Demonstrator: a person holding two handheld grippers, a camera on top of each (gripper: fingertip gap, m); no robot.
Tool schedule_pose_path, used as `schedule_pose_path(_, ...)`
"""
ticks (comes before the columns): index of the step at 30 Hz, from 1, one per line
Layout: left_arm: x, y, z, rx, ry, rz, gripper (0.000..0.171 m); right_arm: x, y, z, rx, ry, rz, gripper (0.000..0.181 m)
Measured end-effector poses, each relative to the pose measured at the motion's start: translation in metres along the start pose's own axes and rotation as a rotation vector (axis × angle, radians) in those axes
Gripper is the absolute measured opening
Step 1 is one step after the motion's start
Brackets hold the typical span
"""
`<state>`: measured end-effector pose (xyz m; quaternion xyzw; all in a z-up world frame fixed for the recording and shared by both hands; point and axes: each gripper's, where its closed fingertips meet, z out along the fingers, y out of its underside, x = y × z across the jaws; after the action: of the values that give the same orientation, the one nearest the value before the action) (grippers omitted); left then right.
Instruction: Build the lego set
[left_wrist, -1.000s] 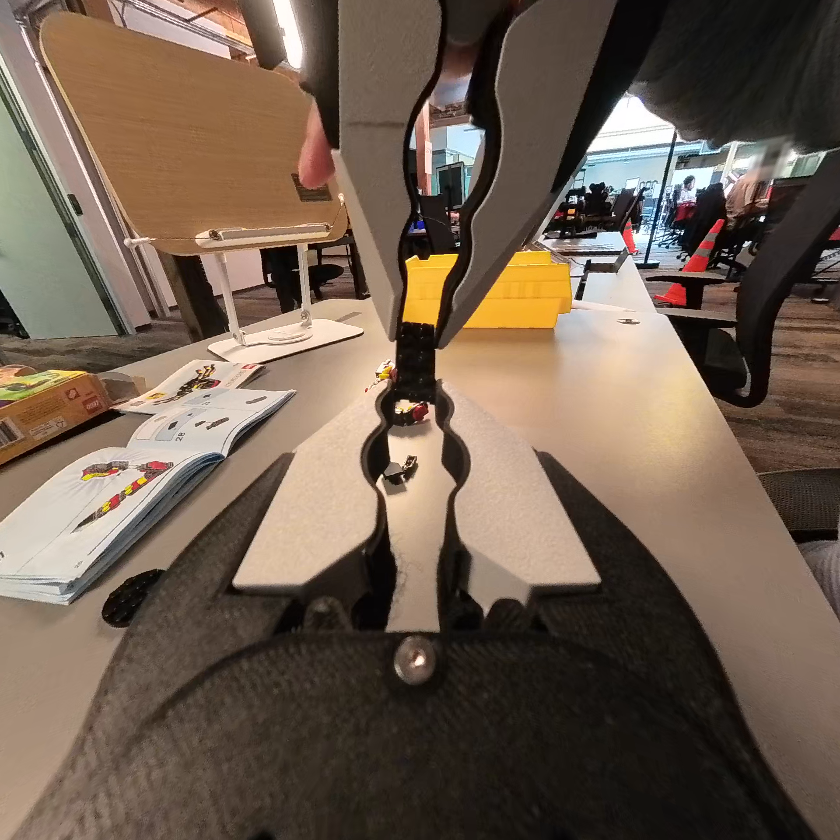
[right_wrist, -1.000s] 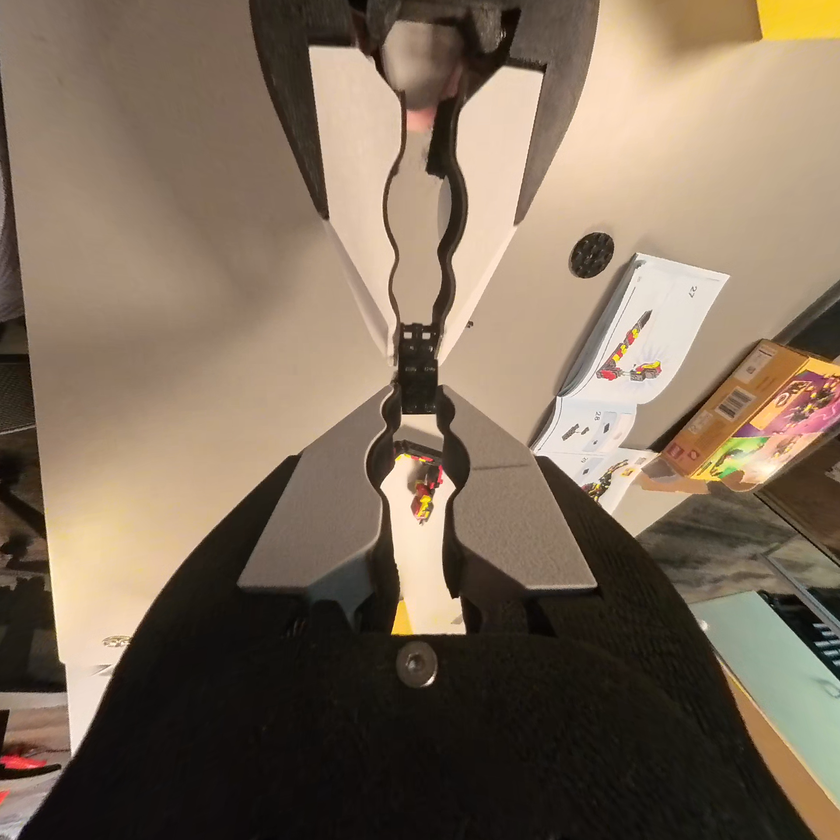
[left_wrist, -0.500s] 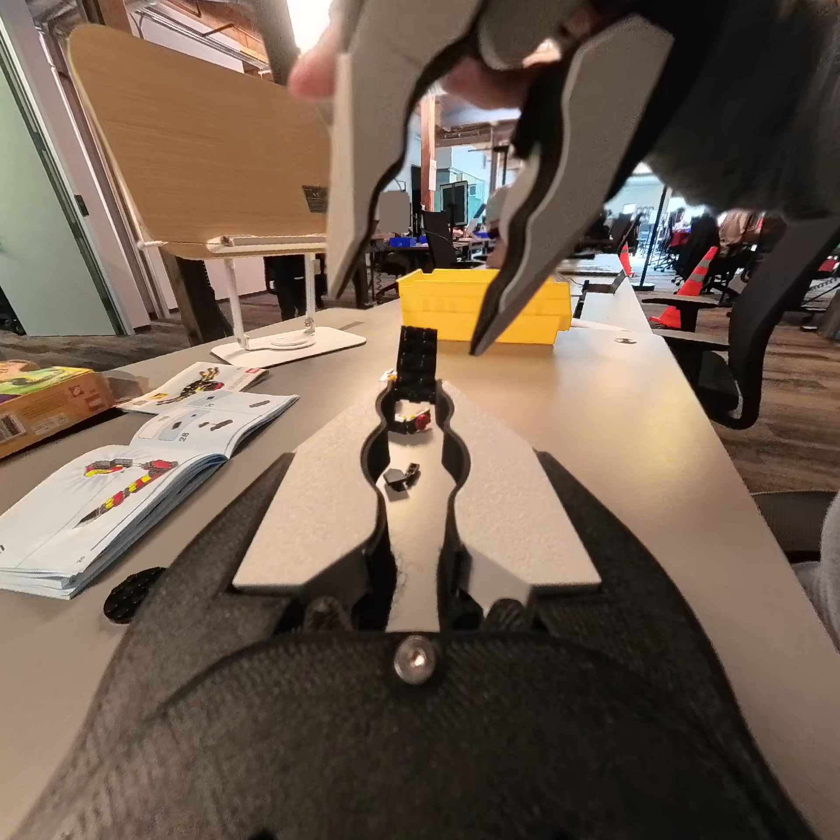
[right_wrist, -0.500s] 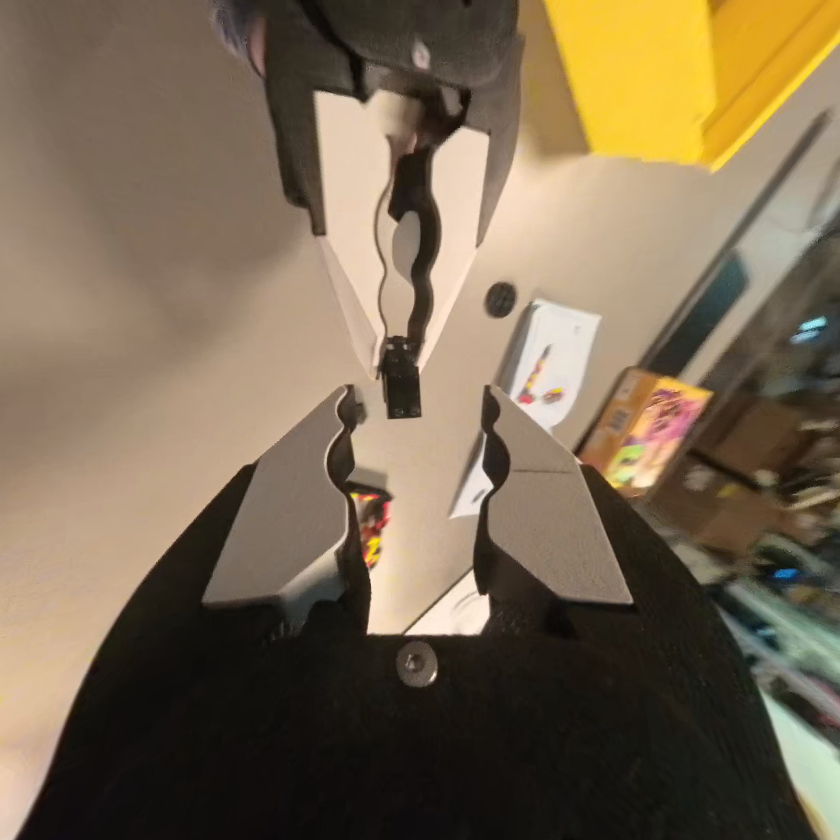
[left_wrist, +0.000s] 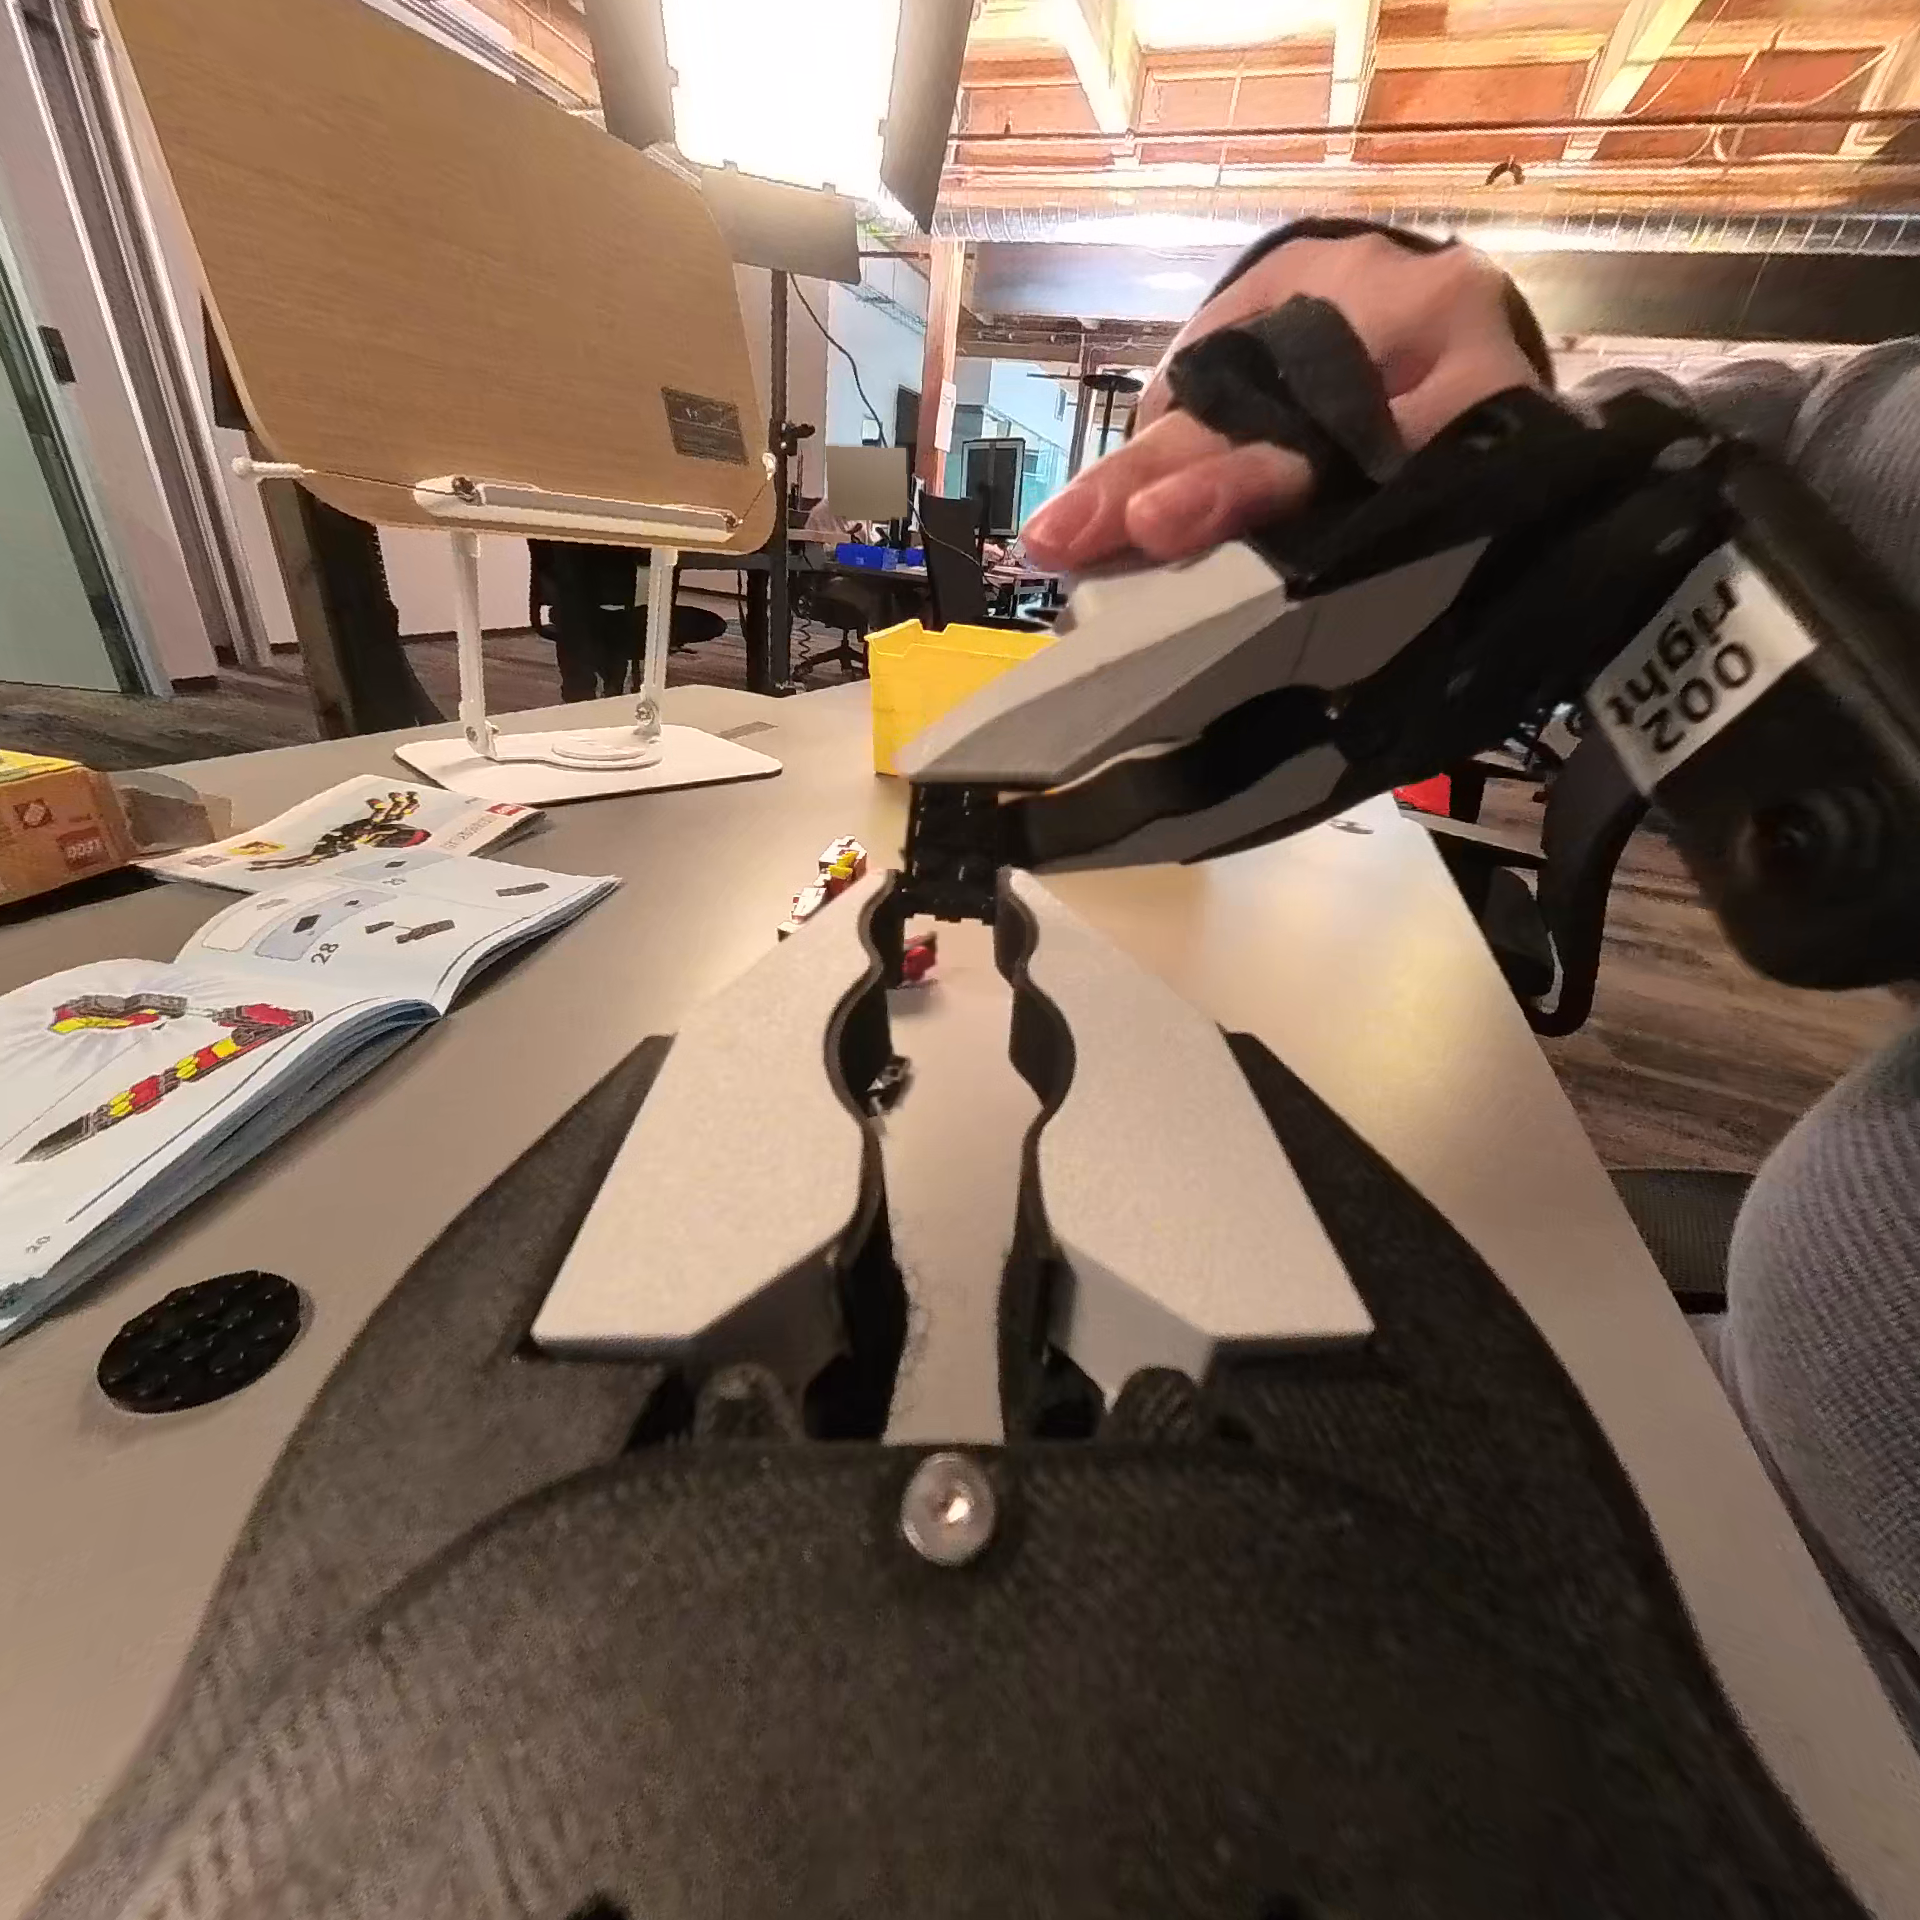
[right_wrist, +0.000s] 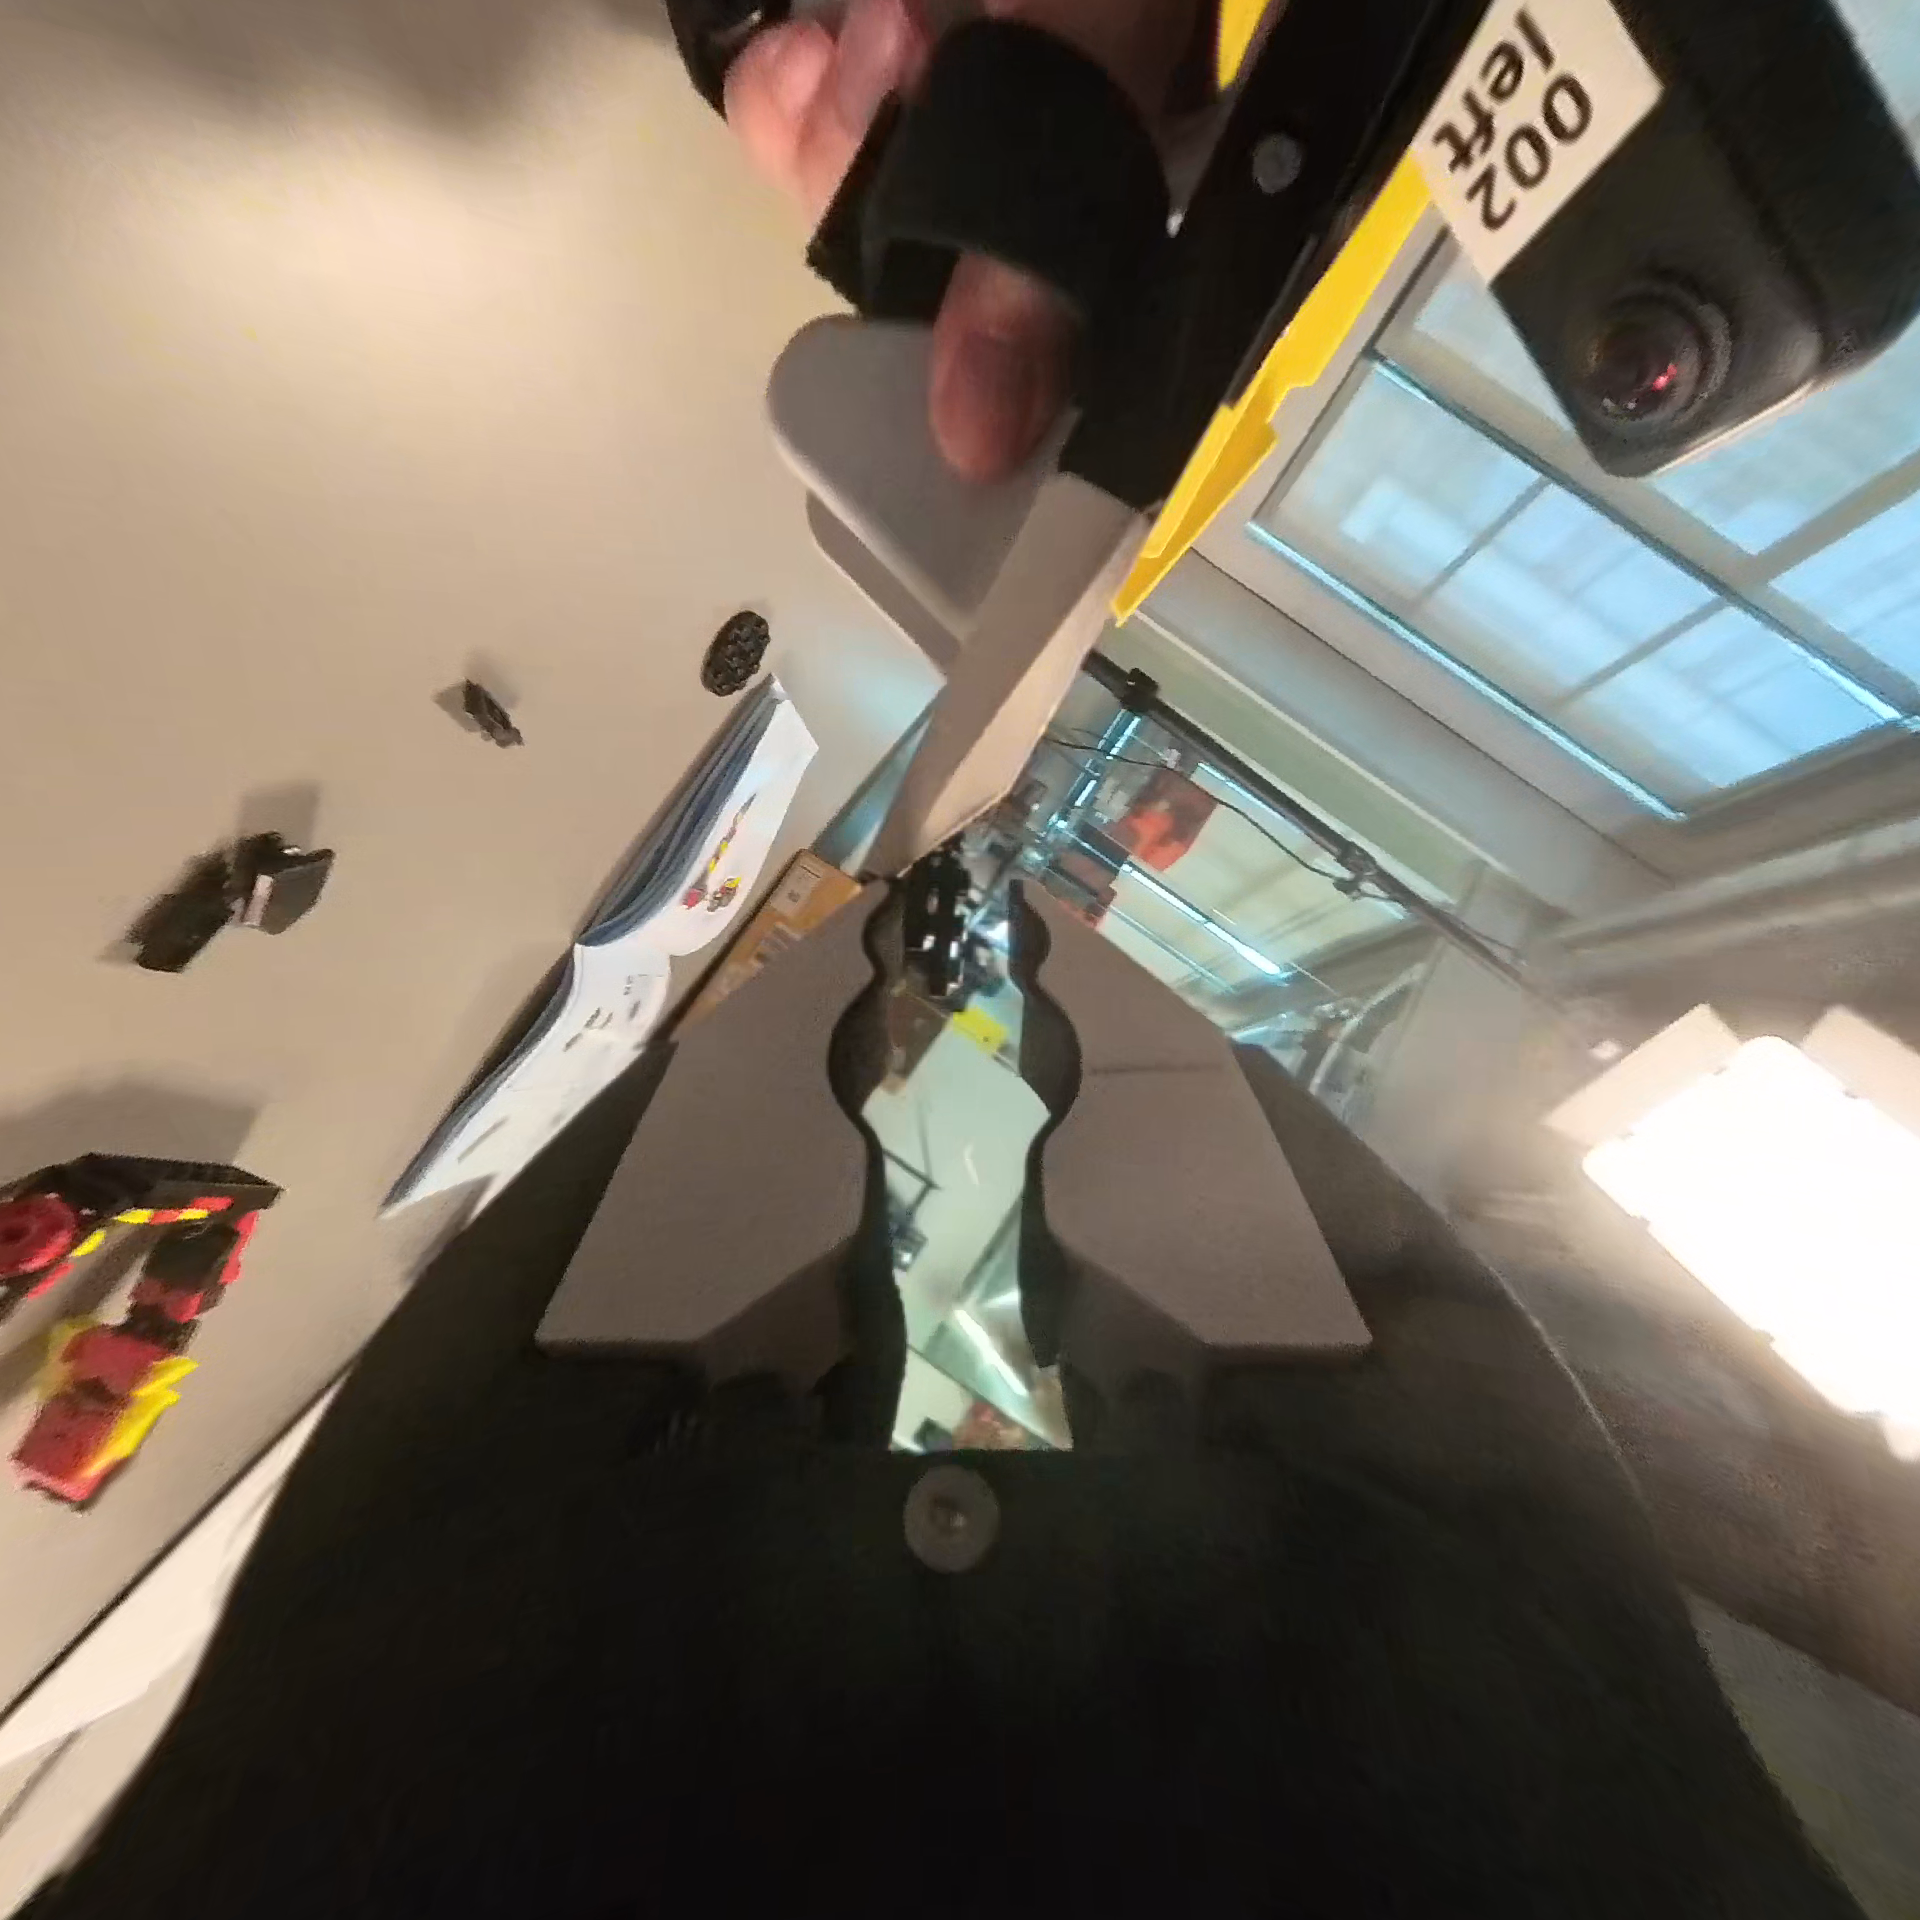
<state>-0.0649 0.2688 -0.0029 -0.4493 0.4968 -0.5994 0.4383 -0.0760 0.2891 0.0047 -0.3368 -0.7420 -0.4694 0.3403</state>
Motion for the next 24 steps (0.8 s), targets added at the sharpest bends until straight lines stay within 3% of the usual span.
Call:
schedule_pose_path(2, 0.0, -0.002, -0.001, 0.015, 0.006, -0.017, 0.015, 0.0, 0.0, 0.001, 0.0, 0.026, -0.035, 0.008)
schedule_pose_path(6, 0.0, 0.001, 0.0, -0.005, 0.014, -0.034, 0.015, -0.004, 0.0, 0.002, 0.006, 0.015, -0.024, 0.008)
schedule_pose_path(16, 0.001, 0.013, 0.004, -0.087, 0.013, -0.018, 0.015, -0.015, -0.002, 0.002, 0.025, -0.151, -0.127, 0.005)
schedule_pose_path(18, 0.0, 0.011, 0.004, -0.075, 0.007, -0.015, 0.015, -0.015, -0.002, 0.003, 0.041, -0.194, -0.026, 0.006)
schedule_pose_path(20, 0.0, 0.008, 0.003, -0.086, -0.008, 0.061, 0.018, -0.017, -0.001, 0.002, 0.059, -0.275, 0.182, 0.006)
schedule_pose_path(22, 0.002, 0.006, 0.001, -0.117, -0.05, 0.258, 0.035, -0.017, 0.0, 0.0, 0.073, -0.332, 0.347, 0.006)
schedule_pose_path(24, 0.004, 0.005, -0.001, -0.143, -0.104, 0.494, 0.04, -0.019, 0.004, -0.001, 0.074, -0.38, 0.451, 0.006)
